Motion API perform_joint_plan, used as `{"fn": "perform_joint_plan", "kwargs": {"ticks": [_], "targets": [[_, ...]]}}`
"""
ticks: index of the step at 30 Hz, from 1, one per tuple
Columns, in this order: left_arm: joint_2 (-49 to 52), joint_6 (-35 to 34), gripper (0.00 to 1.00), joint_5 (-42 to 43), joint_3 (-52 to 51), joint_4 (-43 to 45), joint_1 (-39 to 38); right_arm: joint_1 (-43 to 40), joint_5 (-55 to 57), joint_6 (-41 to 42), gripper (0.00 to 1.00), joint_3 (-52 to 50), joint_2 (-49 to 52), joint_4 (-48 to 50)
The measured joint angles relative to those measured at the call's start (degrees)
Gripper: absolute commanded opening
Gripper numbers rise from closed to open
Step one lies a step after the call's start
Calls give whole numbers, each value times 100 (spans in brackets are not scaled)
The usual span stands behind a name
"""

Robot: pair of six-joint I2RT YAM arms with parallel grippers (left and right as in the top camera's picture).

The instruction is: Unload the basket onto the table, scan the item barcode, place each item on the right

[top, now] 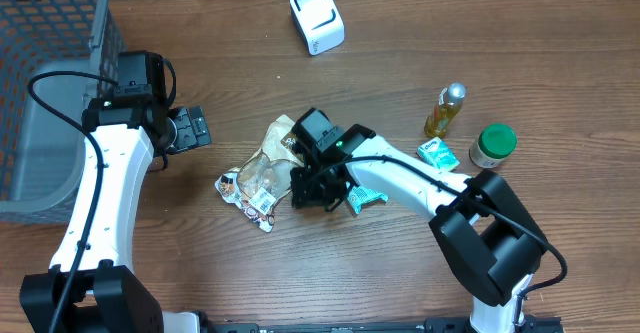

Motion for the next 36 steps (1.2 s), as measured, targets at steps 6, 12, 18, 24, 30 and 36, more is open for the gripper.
{"fn": "perform_joint_plan", "kwargs": {"ticks": [6, 12, 18, 24, 30, 36], "targets": [[0, 0, 99, 0, 0, 0, 0, -181, -76, -118, 18, 61, -11, 461], [0, 0, 100, -2, 0, 2, 0, -192, 177, -173, 64, 61, -11, 619], [0, 0, 100, -2, 0, 0, 0, -192, 1161, -216, 92, 66, -13, 636], [0, 0, 100, 0, 0, 0, 0, -192, 1711, -214, 100, 66, -20, 638], [0, 0, 100, 0, 0, 0, 0, -192, 2041, -214, 100, 66, -20, 656], [0, 0, 99, 0, 0, 0, 0, -192, 2133, -214, 100, 66, -20, 809]]}}
